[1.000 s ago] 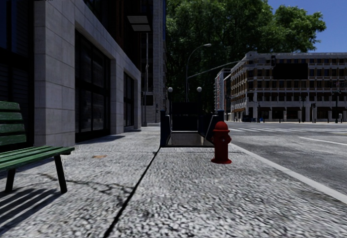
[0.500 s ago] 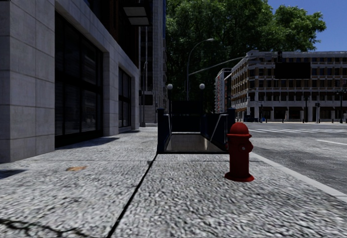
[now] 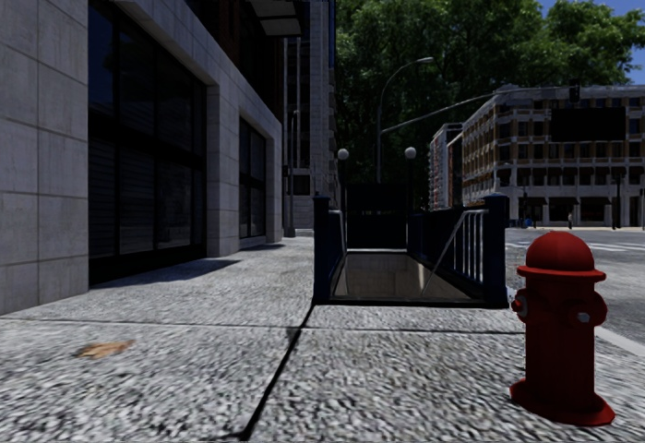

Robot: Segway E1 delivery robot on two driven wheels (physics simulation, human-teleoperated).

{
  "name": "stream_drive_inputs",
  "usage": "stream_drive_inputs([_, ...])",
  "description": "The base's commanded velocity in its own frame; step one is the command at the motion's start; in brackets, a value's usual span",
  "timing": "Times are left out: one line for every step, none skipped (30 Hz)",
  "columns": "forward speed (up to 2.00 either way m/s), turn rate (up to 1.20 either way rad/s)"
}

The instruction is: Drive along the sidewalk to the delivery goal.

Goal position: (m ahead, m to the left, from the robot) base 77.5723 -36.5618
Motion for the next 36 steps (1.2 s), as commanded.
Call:
stream_drive_inputs([1.91,0.73])
stream_drive_inputs([1.91,0.73])
stream_drive_inputs([1.91,0.73])
stream_drive_inputs([1.91,0.73])
stream_drive_inputs([1.91,0.73])
stream_drive_inputs([1.91,0.73])
stream_drive_inputs([1.91,0.73])
stream_drive_inputs([1.91,0.73])
stream_drive_inputs([1.91,0.73])
stream_drive_inputs([1.91,0.73])
stream_drive_inputs([1.91,0.73])
stream_drive_inputs([1.91,0.73])
stream_drive_inputs([1.91,0.73])
stream_drive_inputs([1.91,0.59])
stream_drive_inputs([1.91,0.32])
stream_drive_inputs([1.91,0.14])
stream_drive_inputs([1.91,0.05])
stream_drive_inputs([1.91,0.02])
stream_drive_inputs([1.91,0.01])
stream_drive_inputs([1.91,0.01])
stream_drive_inputs([1.91,0.01])
stream_drive_inputs([1.91,0.01])
stream_drive_inputs([1.91,0.0])
stream_drive_inputs([1.91,0.0])
stream_drive_inputs([1.91,0.0])
stream_drive_inputs([1.91,0.0])
stream_drive_inputs([1.91,0.0])
stream_drive_inputs([1.91,0.0])
stream_drive_inputs([1.91,0.0])
stream_drive_inputs([1.91,0.0])
stream_drive_inputs([1.91,0.0])
stream_drive_inputs([1.91,-0.27])
stream_drive_inputs([1.91,-0.46])
stream_drive_inputs([1.91,-0.46])
stream_drive_inputs([1.91,-0.61])
stream_drive_inputs([1.91,-0.66])
